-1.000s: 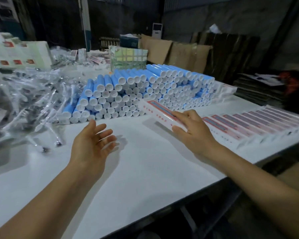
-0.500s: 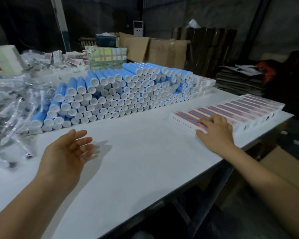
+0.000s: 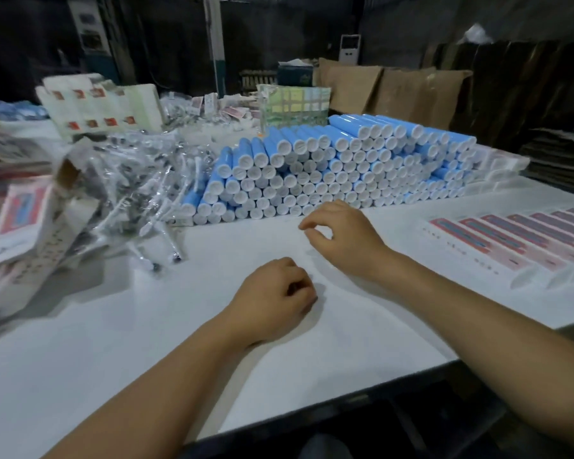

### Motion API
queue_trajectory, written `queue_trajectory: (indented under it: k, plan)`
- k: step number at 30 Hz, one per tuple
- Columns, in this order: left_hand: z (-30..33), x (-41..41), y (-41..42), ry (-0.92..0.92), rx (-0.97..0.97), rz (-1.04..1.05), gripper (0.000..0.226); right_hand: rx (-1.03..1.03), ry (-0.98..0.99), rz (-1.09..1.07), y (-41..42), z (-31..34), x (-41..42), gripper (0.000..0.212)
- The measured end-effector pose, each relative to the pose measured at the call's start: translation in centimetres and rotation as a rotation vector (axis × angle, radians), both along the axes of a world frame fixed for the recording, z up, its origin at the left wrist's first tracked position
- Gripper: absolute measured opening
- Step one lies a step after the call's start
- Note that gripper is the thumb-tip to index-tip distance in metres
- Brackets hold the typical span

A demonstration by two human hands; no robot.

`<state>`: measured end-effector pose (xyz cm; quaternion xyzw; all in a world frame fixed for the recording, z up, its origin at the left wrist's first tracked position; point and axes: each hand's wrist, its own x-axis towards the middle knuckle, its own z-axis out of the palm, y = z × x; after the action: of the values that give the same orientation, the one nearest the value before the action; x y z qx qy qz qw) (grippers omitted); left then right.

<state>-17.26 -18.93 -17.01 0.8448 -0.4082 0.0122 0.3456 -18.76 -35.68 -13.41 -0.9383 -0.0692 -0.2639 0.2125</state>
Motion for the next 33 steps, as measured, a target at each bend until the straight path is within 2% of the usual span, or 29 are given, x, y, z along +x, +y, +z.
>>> queue_trajectory:
  k: [5, 8, 11, 14, 17, 20, 27, 31, 33]
  plan:
    - [1.0, -0.7, 0.5, 0.133, -0.034, 0.009, 0.034, 0.057, 0.176, 0.121, 2.7, -2.7, 2.0, 0.02]
    - [1.3, -0.8, 0.6, 0.156, -0.047, 0.039, 0.039, 0.002, 0.215, 0.149, 2.4, -3.7, 2.2, 0.02]
    - [1.3, -1.1, 0.6, 0.162, -0.043, 0.056, 0.035, -0.036, 0.215, 0.17, 2.2, -3.8, 2.2, 0.023]
    - [1.5, -0.5, 1.1, 0.203, -0.012, 0.064, 0.02, -0.059, 0.206, 0.174, 2.3, -4.0, 2.3, 0.03]
    - [3.2, 1.2, 2.4, 0.136, 0.108, 0.061, 0.018, -0.023, 0.19, 0.174, 2.3, -4.1, 2.3, 0.023]
    - [6.0, 3.4, 5.5, -0.05, 0.261, 0.106, 0.019, -0.026, 0.168, 0.149, 2.1, -4.4, 2.5, 0.027]
    - [11.6, 6.8, 20.7, -0.317, 0.476, 0.456, 0.018, 0.02, 0.176, 0.147, 2.0, -4.8, 2.4, 0.032]
    - [13.2, 6.9, 31.7, -0.368, 0.529, 0.773, 0.015, 0.0, 0.19, 0.123, 1.4, -5.4, 3.0, 0.041]
    - [13.2, 6.8, 36.3, -0.362, 0.555, 0.906, 0.024, -0.019, 0.163, 0.123, 1.2, -6.0, 3.4, 0.044]
